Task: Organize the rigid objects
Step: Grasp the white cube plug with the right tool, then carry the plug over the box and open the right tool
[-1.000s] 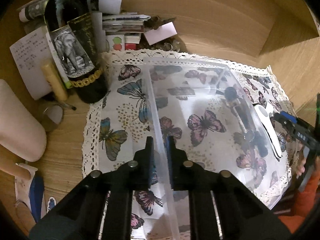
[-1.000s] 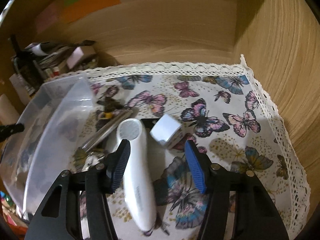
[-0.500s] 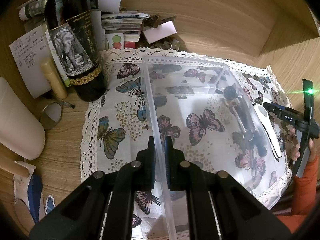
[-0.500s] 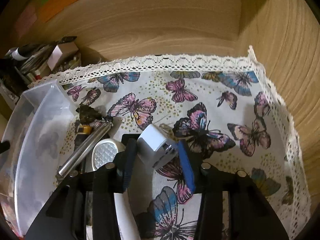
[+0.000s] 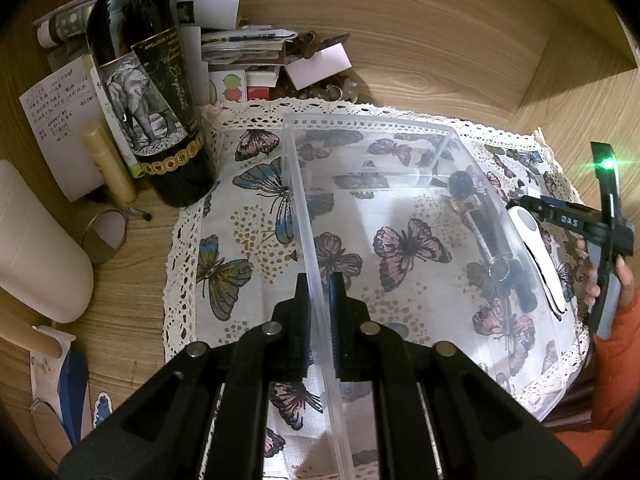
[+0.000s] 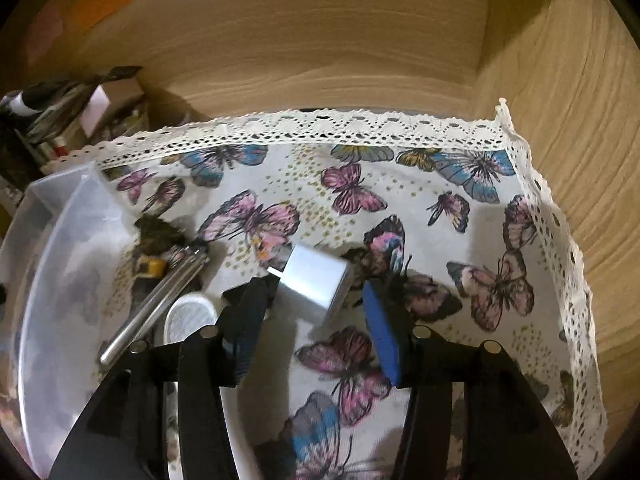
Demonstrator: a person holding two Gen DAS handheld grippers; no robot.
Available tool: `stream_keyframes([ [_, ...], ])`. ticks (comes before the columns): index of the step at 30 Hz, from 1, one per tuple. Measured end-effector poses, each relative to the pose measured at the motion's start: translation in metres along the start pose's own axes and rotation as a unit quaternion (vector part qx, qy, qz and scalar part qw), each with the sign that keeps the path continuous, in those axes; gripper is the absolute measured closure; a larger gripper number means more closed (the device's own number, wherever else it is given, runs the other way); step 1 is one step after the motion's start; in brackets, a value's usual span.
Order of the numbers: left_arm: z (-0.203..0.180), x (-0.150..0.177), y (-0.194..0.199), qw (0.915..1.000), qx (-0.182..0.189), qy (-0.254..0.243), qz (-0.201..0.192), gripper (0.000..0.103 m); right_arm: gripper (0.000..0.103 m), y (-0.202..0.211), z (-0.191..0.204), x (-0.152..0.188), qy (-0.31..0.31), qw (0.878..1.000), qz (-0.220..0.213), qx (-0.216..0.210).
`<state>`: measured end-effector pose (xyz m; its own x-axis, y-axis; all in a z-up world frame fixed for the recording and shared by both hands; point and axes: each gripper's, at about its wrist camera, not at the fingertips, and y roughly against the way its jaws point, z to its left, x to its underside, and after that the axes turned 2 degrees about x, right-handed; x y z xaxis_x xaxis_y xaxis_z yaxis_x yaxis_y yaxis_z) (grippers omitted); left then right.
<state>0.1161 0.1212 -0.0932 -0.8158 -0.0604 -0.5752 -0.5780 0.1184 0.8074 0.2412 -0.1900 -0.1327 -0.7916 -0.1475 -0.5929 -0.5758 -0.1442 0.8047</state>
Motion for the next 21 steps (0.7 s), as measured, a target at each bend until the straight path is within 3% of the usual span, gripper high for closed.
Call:
stream_keyframes([
  [5, 0.000, 0.000, 0.000, 1.0000, -0.001, 0.000, 0.000, 0.094, 0.075, -0.002, 0.003, -0.004, 0.008, 1.000, -0.006, 0.006],
  [12, -0.001, 0.000, 0.001, 1.0000, 0.000, -0.001, -0.001, 0.094, 0.076, 0.031, 0.023, -0.004, 0.034, 0.998, -0.061, -0.003],
  [21, 0.000, 0.001, 0.001, 1.0000, -0.004, -0.007, -0.005, 0.094, 0.076, 0.086, 0.073, -0.005, 0.077, 0.987, -0.129, -0.062],
])
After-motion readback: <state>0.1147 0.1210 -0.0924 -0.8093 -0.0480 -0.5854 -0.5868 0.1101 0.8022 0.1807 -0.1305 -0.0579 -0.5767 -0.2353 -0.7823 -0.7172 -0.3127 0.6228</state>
